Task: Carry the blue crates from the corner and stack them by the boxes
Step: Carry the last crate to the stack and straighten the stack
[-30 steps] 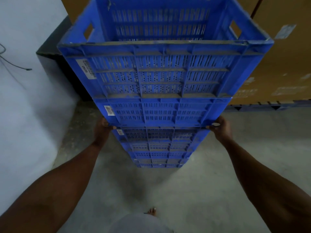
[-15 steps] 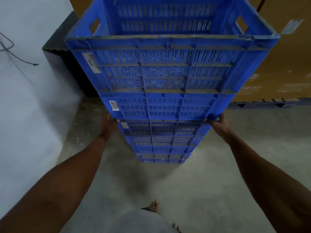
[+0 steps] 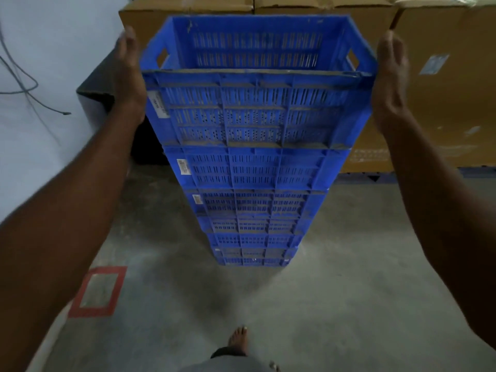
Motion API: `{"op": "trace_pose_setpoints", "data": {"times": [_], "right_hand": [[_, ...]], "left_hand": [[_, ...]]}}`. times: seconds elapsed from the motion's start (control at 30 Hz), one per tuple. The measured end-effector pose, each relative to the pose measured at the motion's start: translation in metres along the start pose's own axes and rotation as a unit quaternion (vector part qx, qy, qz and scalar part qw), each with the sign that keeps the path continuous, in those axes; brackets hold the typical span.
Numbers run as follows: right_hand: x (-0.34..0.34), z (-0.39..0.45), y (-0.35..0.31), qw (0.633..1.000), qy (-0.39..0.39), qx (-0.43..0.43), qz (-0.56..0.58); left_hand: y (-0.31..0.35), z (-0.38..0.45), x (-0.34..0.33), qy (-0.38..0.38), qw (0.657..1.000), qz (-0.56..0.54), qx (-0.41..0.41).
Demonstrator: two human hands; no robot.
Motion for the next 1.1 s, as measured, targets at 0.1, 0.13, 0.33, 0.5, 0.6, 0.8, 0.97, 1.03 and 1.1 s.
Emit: {"op": "trace_pose_setpoints", "data": {"times": [0.1, 0.13, 0.33, 0.5, 0.6, 0.8, 0.97, 1.03, 1.1], "right_hand": [[-0.002, 0.018, 0.001, 0.992, 0.024, -0.067, -0.106], [-0.003, 0.022, 0.003, 0.988, 0.027, -0.078, -0.128], [0.013, 0.043, 0.001, 0.975, 0.023, -0.119, -0.184], [0.012, 0.030, -0.011, 0.979, 0.003, -0.098, -0.181], [0.000, 0.022, -0.008, 0.980, 0.023, -0.065, -0.188], [0.006, 0.040, -0.001, 0.980, 0.021, -0.098, -0.173], [0.014, 0.057, -0.003, 0.981, -0.011, -0.131, -0.145], [0.016, 0.062, -0.004, 0.982, -0.014, -0.138, -0.131], [0.018, 0.069, 0.001, 0.981, -0.001, -0.150, -0.123]], "left_hand": [[-0.019, 0.035, 0.007, -0.036, 0.992, 0.094, 0.081], [-0.043, 0.052, 0.011, -0.041, 0.990, 0.109, 0.083], [-0.009, 0.006, -0.014, -0.038, 0.993, 0.079, 0.078], [-0.041, 0.035, -0.010, -0.017, 0.990, 0.108, 0.093], [-0.015, 0.024, -0.004, -0.011, 0.986, 0.127, 0.110], [-0.001, 0.018, -0.023, -0.028, 0.986, 0.110, 0.121], [0.012, -0.008, -0.040, -0.012, 0.989, 0.114, 0.098], [0.009, -0.017, -0.043, -0.009, 0.990, 0.114, 0.077], [0.007, -0.022, -0.044, -0.010, 0.991, 0.118, 0.066]]}}
Point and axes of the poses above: each hand's wrist, its own z-axis towards the middle knuckle, its own x-axis out of the back of the hand, y = z × x, the point moved 1 cm from there along z, towards the middle knuckle, and after that the axes turned 2 degrees about -z, right-handed, at the moved point
